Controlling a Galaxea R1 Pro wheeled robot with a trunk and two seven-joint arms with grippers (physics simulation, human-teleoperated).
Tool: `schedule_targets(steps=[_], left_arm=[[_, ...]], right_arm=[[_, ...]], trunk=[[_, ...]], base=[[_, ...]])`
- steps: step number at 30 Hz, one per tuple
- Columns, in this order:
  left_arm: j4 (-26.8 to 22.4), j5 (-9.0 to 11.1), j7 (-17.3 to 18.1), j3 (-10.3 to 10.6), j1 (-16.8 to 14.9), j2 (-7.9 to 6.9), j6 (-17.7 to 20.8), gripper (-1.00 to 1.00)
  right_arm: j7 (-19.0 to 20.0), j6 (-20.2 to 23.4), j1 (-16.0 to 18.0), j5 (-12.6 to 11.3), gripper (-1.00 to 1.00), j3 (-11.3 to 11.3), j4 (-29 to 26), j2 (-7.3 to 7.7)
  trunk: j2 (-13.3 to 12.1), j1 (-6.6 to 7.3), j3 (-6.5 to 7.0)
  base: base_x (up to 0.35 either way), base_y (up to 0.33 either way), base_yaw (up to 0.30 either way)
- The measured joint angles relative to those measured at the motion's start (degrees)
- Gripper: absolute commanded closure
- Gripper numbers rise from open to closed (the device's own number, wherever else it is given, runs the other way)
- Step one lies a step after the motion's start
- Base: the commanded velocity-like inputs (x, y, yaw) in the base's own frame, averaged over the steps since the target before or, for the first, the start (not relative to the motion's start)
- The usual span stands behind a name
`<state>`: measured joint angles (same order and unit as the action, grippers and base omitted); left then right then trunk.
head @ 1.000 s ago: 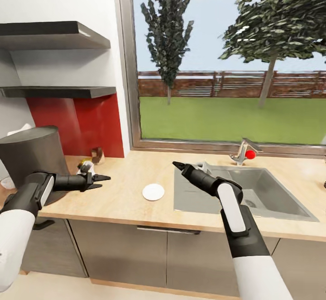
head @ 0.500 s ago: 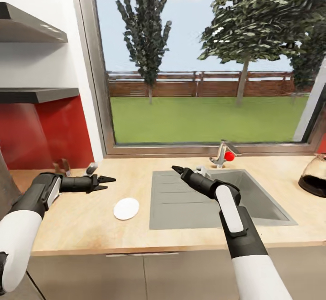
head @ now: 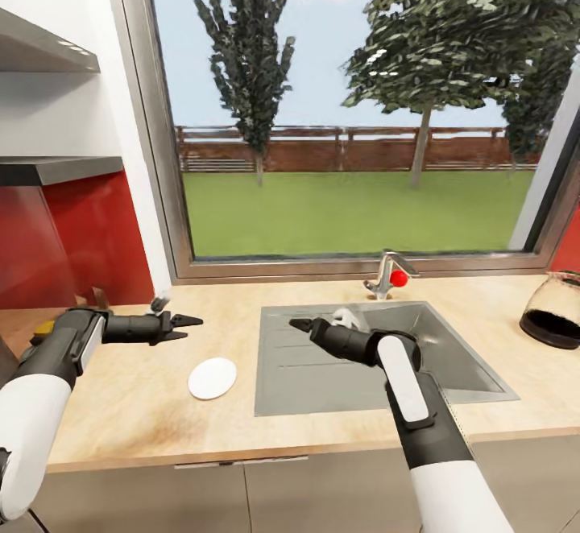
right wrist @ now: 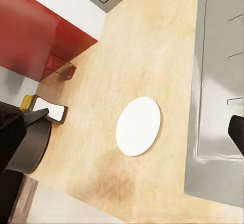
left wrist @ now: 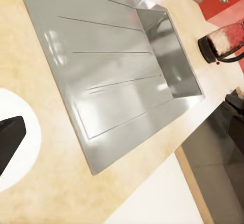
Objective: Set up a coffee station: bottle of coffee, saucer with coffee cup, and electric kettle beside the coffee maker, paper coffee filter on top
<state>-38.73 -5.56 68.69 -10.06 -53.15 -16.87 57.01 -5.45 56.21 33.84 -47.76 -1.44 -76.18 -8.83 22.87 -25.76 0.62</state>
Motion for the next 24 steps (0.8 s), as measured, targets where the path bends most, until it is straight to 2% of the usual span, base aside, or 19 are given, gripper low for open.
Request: schedule_targets(steps=[5, 9, 20, 24], left_arm=[[0.07, -0.04, 0.0, -0.04, 0.75, -1.74, -0.01, -1.0], [0.08, -0.02, 0.05, -0.07, 1.52, -2.68, 0.0, -1.0], [0.08, -0.01, 0.03, 0.05, 3.19, -3.06, -0.06, -1.0], [0.08, -0.01, 0.03, 0.14, 3.5, -3.03, -0.08, -1.0]], right_arm=[[0.04, 0.2, -1.79, -0.05, -1.0, -4.59, 0.05, -0.15], [0.09, 0.24, -2.84, -0.01, -1.0, -6.47, 0.26, -0.2], [0.15, 0.25, -3.6, -0.05, -1.0, -7.16, 1.6, -0.3], [0.23, 0.25, -3.68, -1.52, -1.0, -7.22, 3.82, -0.36]], trunk=[[0.0, 0.0, 0.0], [0.0, 0.0, 0.0], [0.0, 0.0, 0.0], [0.0, 0.0, 0.0]], base=[[0.0, 0.0, -0.002], [0.0, 0.0, 0.0], [0.0, 0.0, 0.0], [0.0, 0.0, 0.0]])
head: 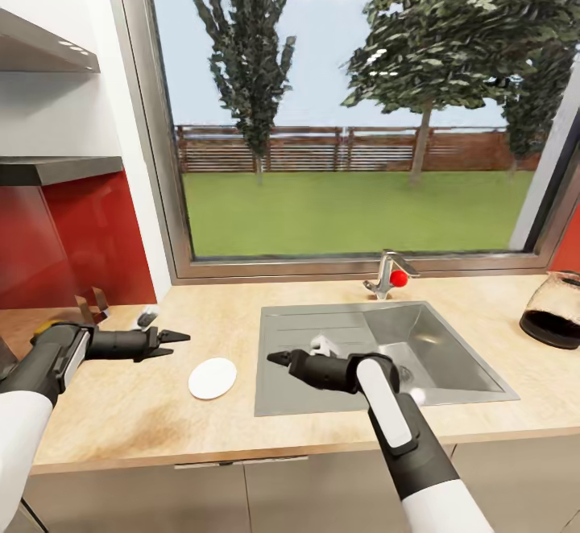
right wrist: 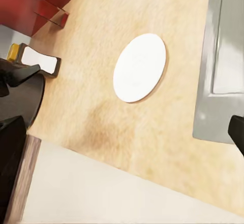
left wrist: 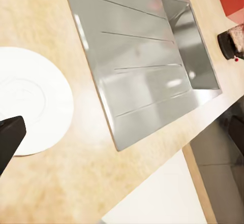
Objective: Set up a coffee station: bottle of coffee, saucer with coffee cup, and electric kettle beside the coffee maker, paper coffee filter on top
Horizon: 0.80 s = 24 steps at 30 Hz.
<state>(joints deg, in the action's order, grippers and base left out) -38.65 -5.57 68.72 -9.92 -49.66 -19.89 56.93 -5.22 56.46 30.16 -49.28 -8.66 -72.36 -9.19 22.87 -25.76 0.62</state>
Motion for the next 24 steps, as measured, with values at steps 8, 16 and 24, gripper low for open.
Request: schedule_targets(steps=[8, 16, 24], left_arm=[[0.04, 0.0, -0.04, 0.13, 0.15, 0.07, 0.0, -1.0], [2.23, -0.01, -0.04, 0.2, 0.2, 0.08, -0.06, -1.0], [2.49, -0.03, -0.04, 0.37, 1.31, 0.42, -0.11, -1.0]], right_arm=[[-0.01, 0.0, -0.03, -4.28, -1.0, -0.03, 1.37, 0.05], [0.03, 0.01, -0.03, -4.88, -1.0, -4.05, 4.56, 0.01], [0.12, 0.01, -0.03, -4.9, -1.0, -5.39, 6.05, -0.03]], trunk=[[0.01, 0.02, 0.0], [0.01, 0.03, 0.0], [0.0, 0.0, 0.0]], base=[[0.089, 0.0, 0.0], [0.276, 0.0, 0.0], [0.069, 0.0, 0.0]])
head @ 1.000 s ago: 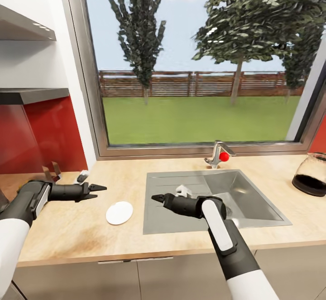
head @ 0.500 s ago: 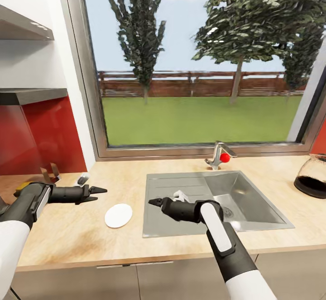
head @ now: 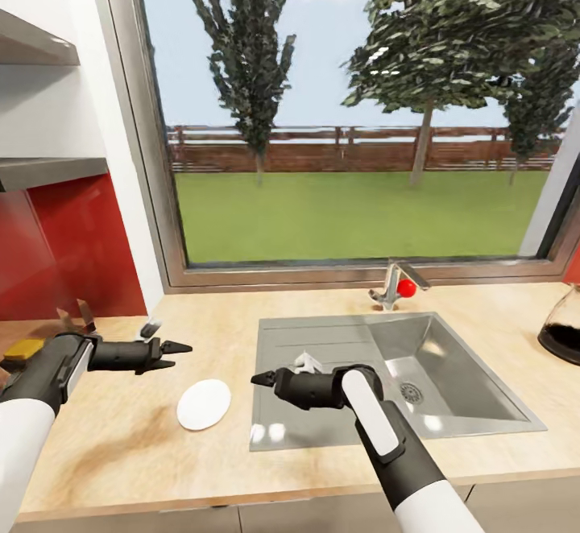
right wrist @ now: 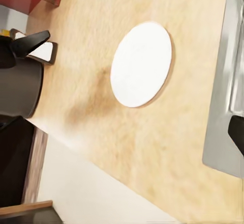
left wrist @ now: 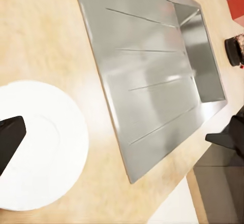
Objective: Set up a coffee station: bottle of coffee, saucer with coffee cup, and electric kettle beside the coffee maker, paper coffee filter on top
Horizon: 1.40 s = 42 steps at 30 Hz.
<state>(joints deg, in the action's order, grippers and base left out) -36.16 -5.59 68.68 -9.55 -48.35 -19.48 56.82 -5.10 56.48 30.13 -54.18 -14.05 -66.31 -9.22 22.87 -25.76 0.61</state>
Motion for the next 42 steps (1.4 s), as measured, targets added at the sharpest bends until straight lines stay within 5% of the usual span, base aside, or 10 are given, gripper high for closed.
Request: schedule_targets(steps=[13, 24, 42], left_arm=[[-0.02, 0.02, 0.0, -0.04, 3.06, 0.27, -0.05, -1.0], [-0.09, 0.01, 0.05, -0.12, 6.18, 0.19, -0.22, -1.0], [0.0, -0.05, 0.05, 0.07, 6.73, 0.25, -0.34, -1.0]], right_arm=[[0.16, 0.0, 0.0, -0.05, -1.0, -0.5, 5.56, -0.78], [0.09, -0.06, 0.0, -0.12, -1.0, -7.3, 6.92, -0.78], [0.1, -0.17, -0.02, -0.13, -1.0, -7.8, 7.0, -0.78]], trunk=[[0.0, 0.0, 0.0], [0.0, 0.0, 0.0], [0.0, 0.0, 0.0]], base=[[0.003, 0.0, 0.0], [0.0, 0.0, 0.0], [0.136, 0.094, 0.0]])
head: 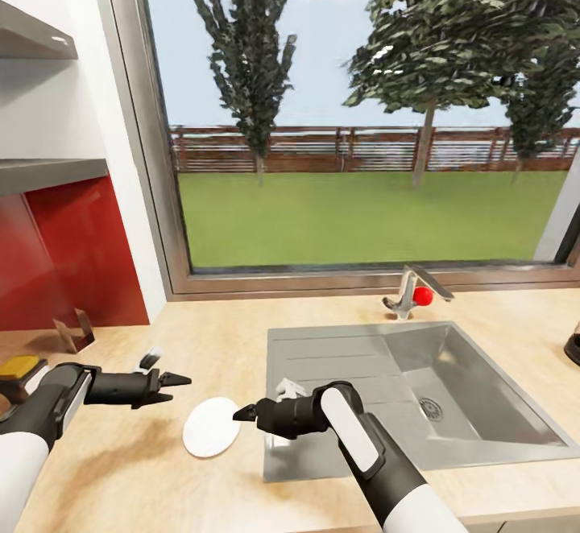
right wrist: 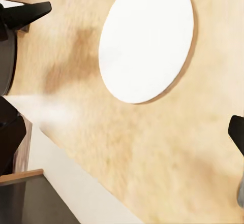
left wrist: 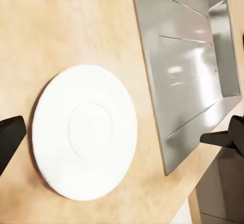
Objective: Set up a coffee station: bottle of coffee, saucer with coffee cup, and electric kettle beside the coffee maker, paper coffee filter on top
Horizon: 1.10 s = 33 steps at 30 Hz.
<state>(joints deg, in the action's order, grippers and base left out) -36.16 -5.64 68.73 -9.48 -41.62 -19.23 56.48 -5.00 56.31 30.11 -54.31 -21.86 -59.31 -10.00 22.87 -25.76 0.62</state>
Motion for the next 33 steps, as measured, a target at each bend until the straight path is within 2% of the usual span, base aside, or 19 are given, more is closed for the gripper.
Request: schedule_targets(steps=[6, 8, 12, 23, 28, 33], left_arm=[[0.02, -0.09, -0.05, 0.01, 1.07, 0.18, 0.0, -1.0], [0.05, -0.15, -0.06, 0.0, 2.67, 0.98, -0.68, -1.0], [0.06, -0.14, -0.06, -0.01, 3.25, 1.44, -0.79, -1.0], [-0.09, -0.1, 0.0, -0.03, 4.4, 1.68, -1.45, -1.0], [0.09, -0.04, -0.05, -0.16, 4.63, 1.63, -5.22, -1.0], [0.05, 0.05, -0.05, -0.37, 5.16, 1.61, -6.67, -1.0]], right_arm=[[0.01, 0.0, -0.01, 0.0, -1.0, 0.0, 0.08, 0.0], [0.06, 0.01, -0.06, -0.42, -1.0, -0.08, 1.66, 0.0], [0.06, 0.0, -0.06, -0.66, -1.0, -0.18, 2.21, 0.0], [0.3, -0.08, -0.07, -0.82, -1.0, -3.85, 2.38, 0.0], [5.52, -0.12, -0.07, -1.41, -1.0, -4.56, 2.51, 0.0], [9.12, -0.12, -0.07, -1.63, -1.0, -4.75, 4.62, 0.0]], trunk=[[0.0, 0.0, 0.0], [0.0, 0.0, -0.01], [0.0, 0.0, 0.0], [0.0, 0.0, 0.0], [0.0, 0.0, 0.0], [0.0, 0.0, 0.0]], base=[[0.007, 0.004, 0.0], [0.0, 0.0, 0.0], [0.0, 0.0, 0.0], [0.0, 0.0, 0.0], [0.0, 0.0, 0.0], [0.0, 0.0, 0.0]])
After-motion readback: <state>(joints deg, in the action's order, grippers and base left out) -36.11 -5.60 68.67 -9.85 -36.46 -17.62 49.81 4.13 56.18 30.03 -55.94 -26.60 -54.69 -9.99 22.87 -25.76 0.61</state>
